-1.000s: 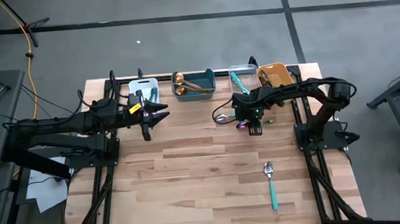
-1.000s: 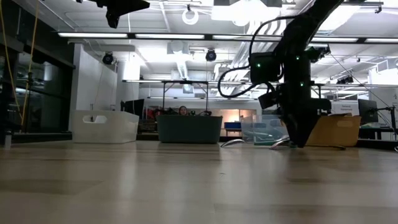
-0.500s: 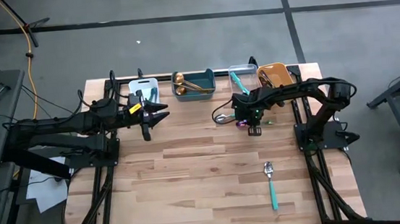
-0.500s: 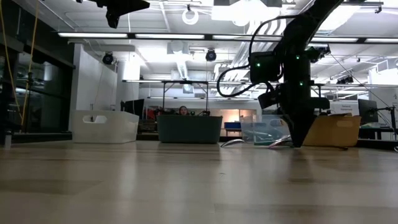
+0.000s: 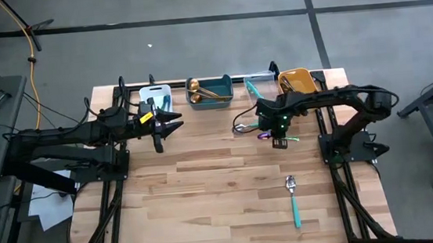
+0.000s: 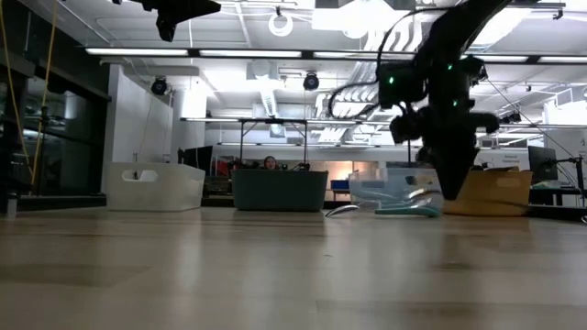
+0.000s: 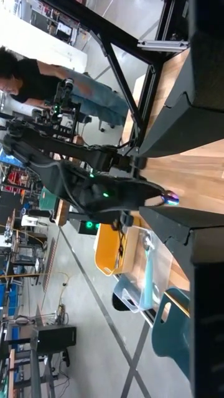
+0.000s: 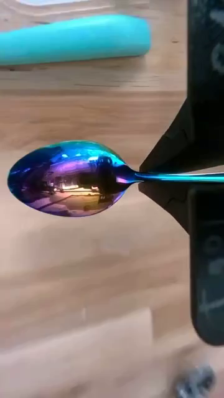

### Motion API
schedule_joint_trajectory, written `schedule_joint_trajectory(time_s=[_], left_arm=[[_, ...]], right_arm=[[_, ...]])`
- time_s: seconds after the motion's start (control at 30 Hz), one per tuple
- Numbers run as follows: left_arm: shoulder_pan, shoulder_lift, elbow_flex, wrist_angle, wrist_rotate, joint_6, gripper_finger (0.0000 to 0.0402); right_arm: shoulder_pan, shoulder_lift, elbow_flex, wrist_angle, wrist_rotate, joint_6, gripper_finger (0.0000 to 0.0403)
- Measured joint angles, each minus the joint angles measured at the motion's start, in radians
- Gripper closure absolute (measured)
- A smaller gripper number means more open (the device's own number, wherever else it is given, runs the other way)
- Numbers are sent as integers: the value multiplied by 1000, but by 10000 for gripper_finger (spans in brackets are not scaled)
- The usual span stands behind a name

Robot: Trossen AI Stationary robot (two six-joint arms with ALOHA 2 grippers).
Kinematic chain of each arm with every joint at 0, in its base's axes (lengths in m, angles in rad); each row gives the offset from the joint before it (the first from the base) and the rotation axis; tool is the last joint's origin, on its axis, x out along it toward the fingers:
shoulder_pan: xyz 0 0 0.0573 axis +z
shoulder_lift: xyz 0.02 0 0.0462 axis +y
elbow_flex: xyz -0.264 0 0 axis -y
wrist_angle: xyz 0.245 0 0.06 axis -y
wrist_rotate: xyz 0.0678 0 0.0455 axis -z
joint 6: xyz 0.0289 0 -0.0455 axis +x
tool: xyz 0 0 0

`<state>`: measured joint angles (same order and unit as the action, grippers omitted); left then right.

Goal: Sort silverware by color (type)
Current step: Put the green spoon into the white bin

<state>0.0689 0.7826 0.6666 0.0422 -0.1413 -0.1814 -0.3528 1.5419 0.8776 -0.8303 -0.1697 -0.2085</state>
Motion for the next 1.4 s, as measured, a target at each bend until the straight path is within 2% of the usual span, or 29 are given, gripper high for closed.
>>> schedule_joint_trajectory(time_s=[0.23,0.37,0.5,0.73,0.93,1.07,1.17,1.4], left_arm=[[0,0,0,0,0,0,273],[0,0,0,2,0,0,273],[0,0,0,1,0,0,273],[0,0,0,8,0,-2,273],[0,0,0,9,0,-26,273],[0,0,0,9,0,-27,273],[0,0,0,10,0,-27,273],[0,0,0,10,0,-27,273]], right_arm=[[17,-192,0,-30,-76,59,399],[83,-303,2,-25,-106,110,400],[184,-356,2,47,-105,214,400],[350,-333,2,407,78,348,401],[393,-330,2,749,266,388,402],[392,-330,4,930,313,387,402],[392,-330,4,977,334,384,402],[392,-330,4,966,335,384,402]])
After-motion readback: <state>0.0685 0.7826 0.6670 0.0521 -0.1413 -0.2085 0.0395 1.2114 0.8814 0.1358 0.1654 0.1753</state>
